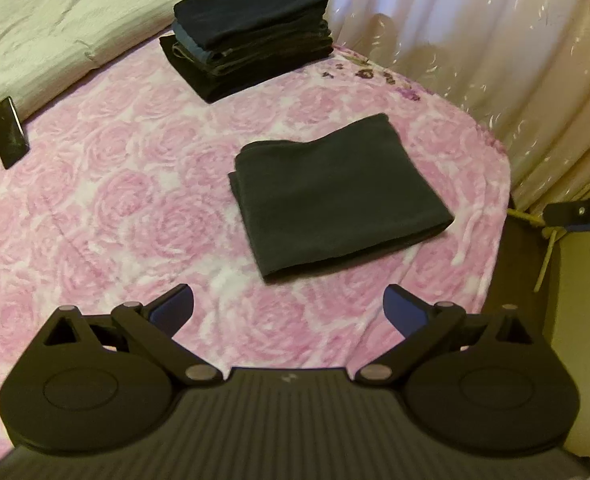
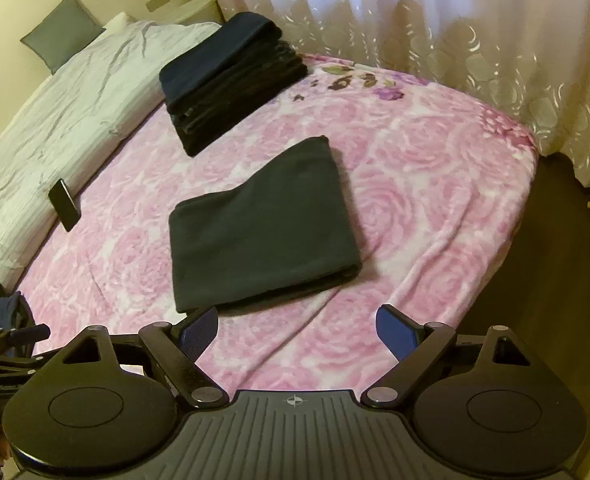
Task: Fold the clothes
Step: 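Pull both grippers back from the folded trousers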
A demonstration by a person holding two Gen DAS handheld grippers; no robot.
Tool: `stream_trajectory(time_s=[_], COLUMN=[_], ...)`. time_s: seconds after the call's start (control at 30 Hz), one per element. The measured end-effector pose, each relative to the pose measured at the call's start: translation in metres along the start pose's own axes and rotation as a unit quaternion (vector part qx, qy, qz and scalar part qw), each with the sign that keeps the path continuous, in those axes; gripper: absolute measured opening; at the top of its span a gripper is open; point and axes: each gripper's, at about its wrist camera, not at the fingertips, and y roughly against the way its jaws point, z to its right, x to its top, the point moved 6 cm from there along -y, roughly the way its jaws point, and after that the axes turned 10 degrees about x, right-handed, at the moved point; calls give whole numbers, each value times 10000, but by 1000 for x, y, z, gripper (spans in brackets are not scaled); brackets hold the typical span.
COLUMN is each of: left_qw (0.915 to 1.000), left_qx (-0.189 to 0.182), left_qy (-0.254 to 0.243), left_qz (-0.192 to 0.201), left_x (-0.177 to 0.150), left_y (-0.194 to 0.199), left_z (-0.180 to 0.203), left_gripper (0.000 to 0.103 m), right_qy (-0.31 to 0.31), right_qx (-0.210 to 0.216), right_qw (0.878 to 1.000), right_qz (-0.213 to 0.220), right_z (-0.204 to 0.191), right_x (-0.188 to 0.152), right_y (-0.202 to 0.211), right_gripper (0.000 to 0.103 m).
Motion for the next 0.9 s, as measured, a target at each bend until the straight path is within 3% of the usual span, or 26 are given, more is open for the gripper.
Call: stream_trajectory(time_s=[0.2, 0.37, 0.47, 0.53, 0.6, 0.7, 0.77, 0.83, 0.9], left_qw=[9988, 9947, 9935, 9950, 9927, 9759, 9652, 9567, 9491], left_qx=[43, 326, 595, 846, 1163, 1429, 1390, 1311, 1247], left_qy=[479, 945, 924, 509, -305, -1637, -2206, -2592, -2882], left_qz=[5, -229, -305, -170, 43, 180, 200, 197, 258], left_x=[24, 41, 48, 51, 49, 32, 18, 5, -4], left_y=[-29, -65, -84, -89, -91, -99, -104, -111, -117], left_z=[8, 16, 23, 33, 47, 69, 80, 87, 90], left_gripper=[99, 99, 97, 97, 97, 97, 97, 96, 96], right_qy=[-4, 98, 405, 938, 1882, 3541, 4118, 4246, 4215], right_qx=[105, 371, 574, 657, 728, 896, 1007, 1038, 960], right_qw=[9998, 9972, 9929, 9858, 9679, 9151, 8875, 8796, 8818], right_qz=[-141, -645, -956, -1230, -1500, -1711, -1805, -1878, -1886], right_z=[43, 88, 101, 101, 89, 65, 57, 54, 52], right_x=[36, 69, 82, 84, 81, 60, 45, 34, 30], right_y=[-11, -48, -71, -87, -101, -113, -120, -129, -135], right_gripper=[89, 89, 89, 89, 89, 89, 89, 89, 89])
